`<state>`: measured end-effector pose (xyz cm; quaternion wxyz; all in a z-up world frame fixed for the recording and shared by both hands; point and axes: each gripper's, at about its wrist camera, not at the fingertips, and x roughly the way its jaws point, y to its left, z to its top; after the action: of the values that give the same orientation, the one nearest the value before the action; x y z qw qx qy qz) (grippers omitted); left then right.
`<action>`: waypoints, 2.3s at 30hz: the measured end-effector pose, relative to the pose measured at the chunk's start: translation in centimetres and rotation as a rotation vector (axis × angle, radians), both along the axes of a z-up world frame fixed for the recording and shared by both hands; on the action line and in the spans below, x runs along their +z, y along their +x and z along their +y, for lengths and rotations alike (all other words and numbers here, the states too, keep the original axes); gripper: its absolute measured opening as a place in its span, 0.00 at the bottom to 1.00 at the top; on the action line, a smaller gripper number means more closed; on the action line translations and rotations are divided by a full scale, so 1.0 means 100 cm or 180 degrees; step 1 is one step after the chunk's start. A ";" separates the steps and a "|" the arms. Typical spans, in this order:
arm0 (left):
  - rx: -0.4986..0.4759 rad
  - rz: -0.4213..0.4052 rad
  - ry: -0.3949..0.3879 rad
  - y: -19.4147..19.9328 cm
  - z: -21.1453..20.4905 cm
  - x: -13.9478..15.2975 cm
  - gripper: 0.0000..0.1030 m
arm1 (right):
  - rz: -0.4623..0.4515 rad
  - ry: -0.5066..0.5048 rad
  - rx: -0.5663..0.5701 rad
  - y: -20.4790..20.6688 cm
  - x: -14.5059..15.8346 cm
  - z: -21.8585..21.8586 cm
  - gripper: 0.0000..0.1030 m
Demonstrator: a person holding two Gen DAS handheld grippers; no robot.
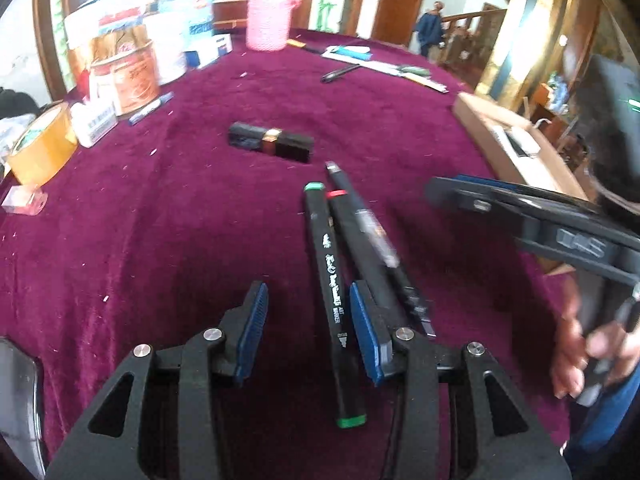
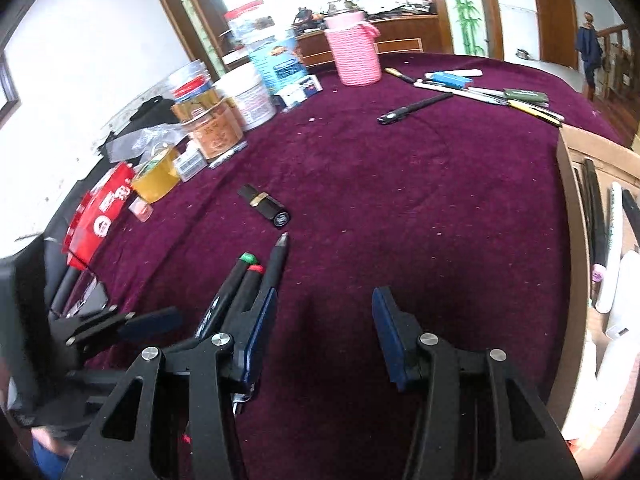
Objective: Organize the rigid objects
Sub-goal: 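Move both tools back toward the items on the table, then grasp two black markers with the left tool while the right tool grasps a clear pen, then lift the markers and clear pen off the table with both tools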
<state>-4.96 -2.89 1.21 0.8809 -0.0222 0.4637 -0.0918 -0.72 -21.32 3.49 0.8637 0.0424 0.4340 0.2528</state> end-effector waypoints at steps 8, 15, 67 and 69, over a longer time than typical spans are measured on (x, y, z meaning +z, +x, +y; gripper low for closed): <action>0.0253 -0.0102 0.0132 0.003 0.017 -0.002 0.21 | -0.0152 -0.0482 0.0342 -0.017 -0.010 0.041 0.36; 0.0232 -0.0105 0.0205 0.003 0.014 -0.002 0.21 | -0.0217 -0.0814 0.0551 -0.025 -0.021 0.063 0.31; 0.0502 -0.0824 0.0416 -0.008 -0.005 0.037 0.12 | -0.0664 -0.0199 0.0185 -0.028 0.010 0.030 0.09; 0.0556 -0.0835 0.0460 -0.006 -0.006 0.038 0.12 | -0.0699 -0.0184 0.0188 -0.029 0.012 0.030 0.09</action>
<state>-5.54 -3.48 4.96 0.9378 0.0131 0.3465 0.0165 -3.65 -18.37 4.71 0.8990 -0.0234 0.3450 0.2686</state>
